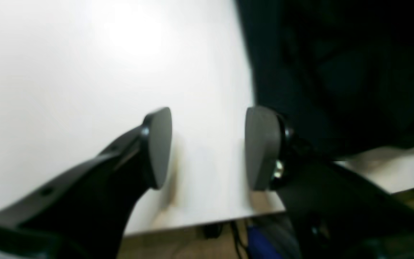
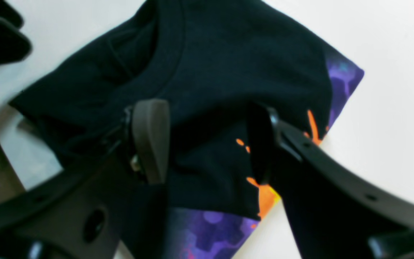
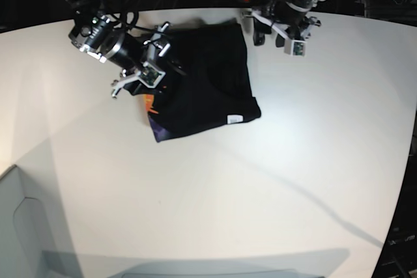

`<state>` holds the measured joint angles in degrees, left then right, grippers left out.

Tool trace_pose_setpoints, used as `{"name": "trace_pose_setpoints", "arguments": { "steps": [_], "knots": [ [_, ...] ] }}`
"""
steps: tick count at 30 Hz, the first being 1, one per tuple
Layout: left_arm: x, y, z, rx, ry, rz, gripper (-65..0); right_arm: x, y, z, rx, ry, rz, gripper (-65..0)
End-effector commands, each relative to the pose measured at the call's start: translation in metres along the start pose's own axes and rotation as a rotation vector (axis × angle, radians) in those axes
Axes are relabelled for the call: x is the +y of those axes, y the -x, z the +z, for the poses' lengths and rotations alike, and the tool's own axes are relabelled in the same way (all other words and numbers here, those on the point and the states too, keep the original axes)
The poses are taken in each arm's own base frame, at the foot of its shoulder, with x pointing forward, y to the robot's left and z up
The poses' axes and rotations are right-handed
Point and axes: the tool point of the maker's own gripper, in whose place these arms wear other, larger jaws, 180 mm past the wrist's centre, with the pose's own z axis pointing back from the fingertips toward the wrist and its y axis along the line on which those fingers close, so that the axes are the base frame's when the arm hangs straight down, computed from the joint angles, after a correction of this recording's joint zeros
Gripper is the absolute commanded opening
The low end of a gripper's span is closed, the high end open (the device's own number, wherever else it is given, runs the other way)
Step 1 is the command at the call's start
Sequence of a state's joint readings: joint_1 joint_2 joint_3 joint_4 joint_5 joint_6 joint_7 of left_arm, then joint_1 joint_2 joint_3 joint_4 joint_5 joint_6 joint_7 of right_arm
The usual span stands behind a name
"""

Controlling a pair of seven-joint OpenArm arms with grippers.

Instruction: Fold the T-shirt properly

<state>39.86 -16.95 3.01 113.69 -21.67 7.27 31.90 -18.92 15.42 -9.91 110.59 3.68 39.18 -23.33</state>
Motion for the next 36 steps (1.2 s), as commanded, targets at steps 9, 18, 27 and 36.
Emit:
{"name": "trace_pose_setpoints", "arguments": {
  "steps": [9, 18, 27, 36],
  "knots": [
    [0.029, -0.025, 0.007, -0.081, -0.074, 0.013, -33.4, 0.010, -0.019, -0.004, -0.079, -0.014, -0.036, -30.2],
    [-0.030, -0.074, -0.011, -0.186, 0.130, 0.124, -33.4, 0.009, -0.020, -0.004, -0.082, -0.008, -0.039, -30.2],
    [-0.095, -0.075, -0.025, -0.168, 0.283, 0.083, -33.3, -0.008, -0.013, 0.003, -0.066, 0.046, -0.049, -30.2],
    [-0.125, -0.049, -0.042, -0.119, 0.282, -0.065, -33.4, -0.018, -0.010, 0.007, -0.059, 0.075, -0.050, -30.2]
  ]
}}
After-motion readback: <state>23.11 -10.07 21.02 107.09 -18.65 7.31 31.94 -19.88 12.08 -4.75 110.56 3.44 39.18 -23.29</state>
